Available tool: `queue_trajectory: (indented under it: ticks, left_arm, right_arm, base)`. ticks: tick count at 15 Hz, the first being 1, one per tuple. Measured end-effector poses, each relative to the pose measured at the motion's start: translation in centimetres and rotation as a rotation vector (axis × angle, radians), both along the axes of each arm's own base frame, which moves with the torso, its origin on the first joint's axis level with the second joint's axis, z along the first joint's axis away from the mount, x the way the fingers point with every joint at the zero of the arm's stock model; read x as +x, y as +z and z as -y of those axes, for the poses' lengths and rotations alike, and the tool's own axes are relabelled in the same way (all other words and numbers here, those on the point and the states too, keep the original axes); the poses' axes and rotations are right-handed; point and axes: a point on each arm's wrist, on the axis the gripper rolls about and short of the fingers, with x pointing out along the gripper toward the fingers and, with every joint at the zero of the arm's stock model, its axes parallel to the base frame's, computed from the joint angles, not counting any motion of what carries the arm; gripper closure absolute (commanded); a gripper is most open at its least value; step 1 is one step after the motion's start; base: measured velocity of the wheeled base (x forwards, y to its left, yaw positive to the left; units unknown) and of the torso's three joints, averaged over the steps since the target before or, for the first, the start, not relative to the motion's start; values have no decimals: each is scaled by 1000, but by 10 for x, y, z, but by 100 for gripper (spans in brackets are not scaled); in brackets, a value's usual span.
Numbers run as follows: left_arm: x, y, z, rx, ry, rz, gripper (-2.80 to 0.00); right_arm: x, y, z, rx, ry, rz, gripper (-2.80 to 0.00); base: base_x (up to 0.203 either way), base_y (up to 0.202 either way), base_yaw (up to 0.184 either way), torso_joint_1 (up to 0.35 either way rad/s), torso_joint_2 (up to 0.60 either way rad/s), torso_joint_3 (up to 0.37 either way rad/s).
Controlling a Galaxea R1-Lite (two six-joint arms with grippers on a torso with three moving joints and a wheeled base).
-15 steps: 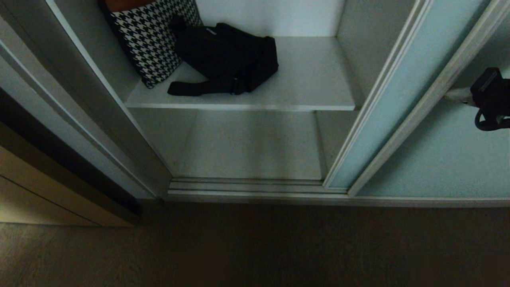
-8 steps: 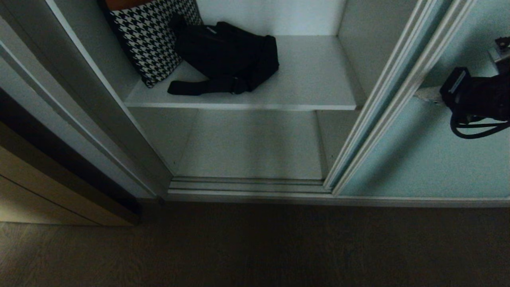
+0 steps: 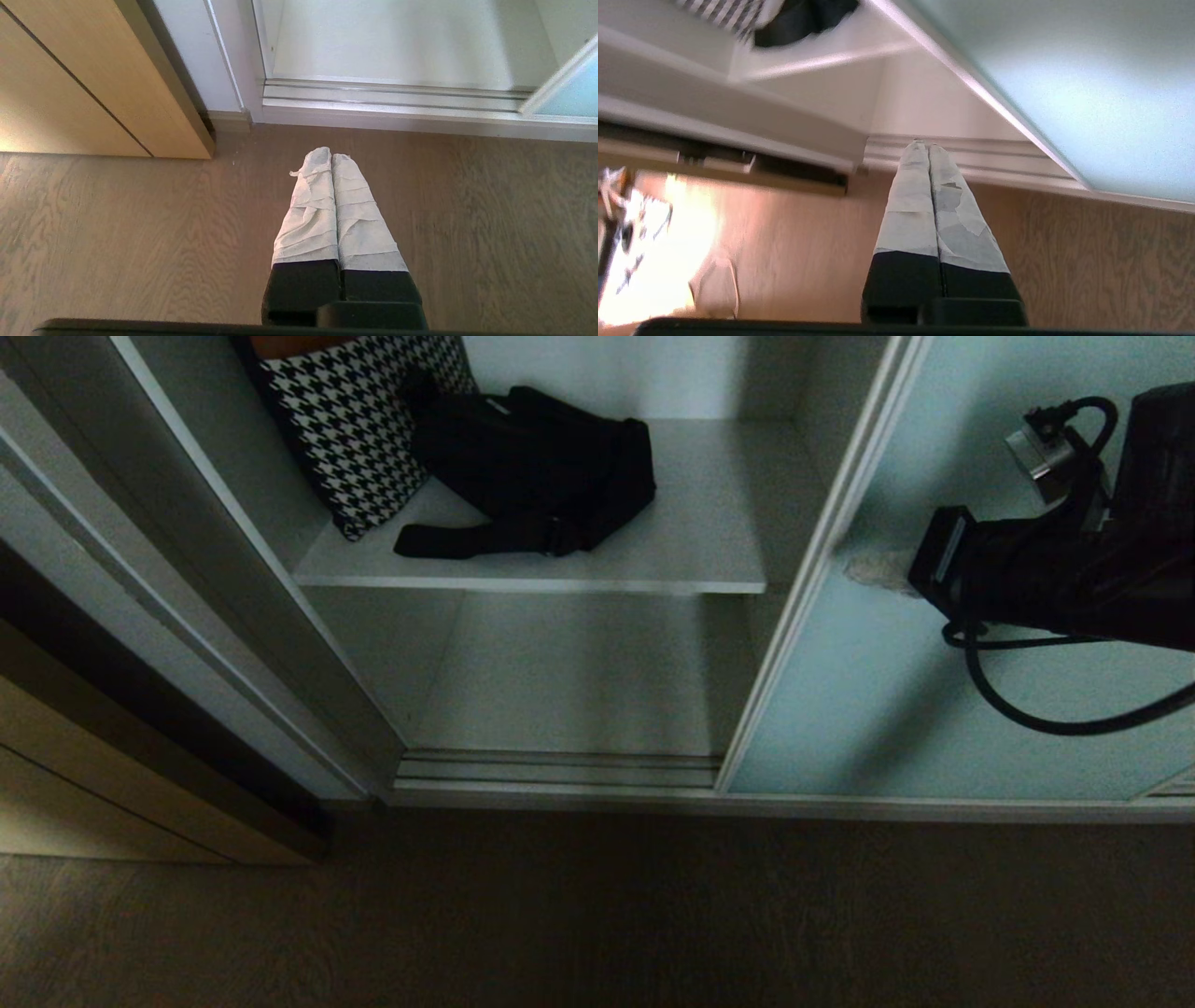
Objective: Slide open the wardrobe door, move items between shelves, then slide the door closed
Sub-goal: Close the door
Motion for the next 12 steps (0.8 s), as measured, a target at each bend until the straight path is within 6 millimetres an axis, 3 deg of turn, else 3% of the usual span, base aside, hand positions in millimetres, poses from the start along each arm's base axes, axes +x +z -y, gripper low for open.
queue_trajectory:
  ticks: [7,12]
  left_arm:
    - [0,0,0,0,0,0,0]
    - [0,0,0,0,0,0,0]
  right_arm:
    - [-81,15,11,10,126,90,0]
    - [-125,26,45,29,19,177,0]
  base:
    - [0,0,0,0,0,0]
    - [0,0,0,0,0,0]
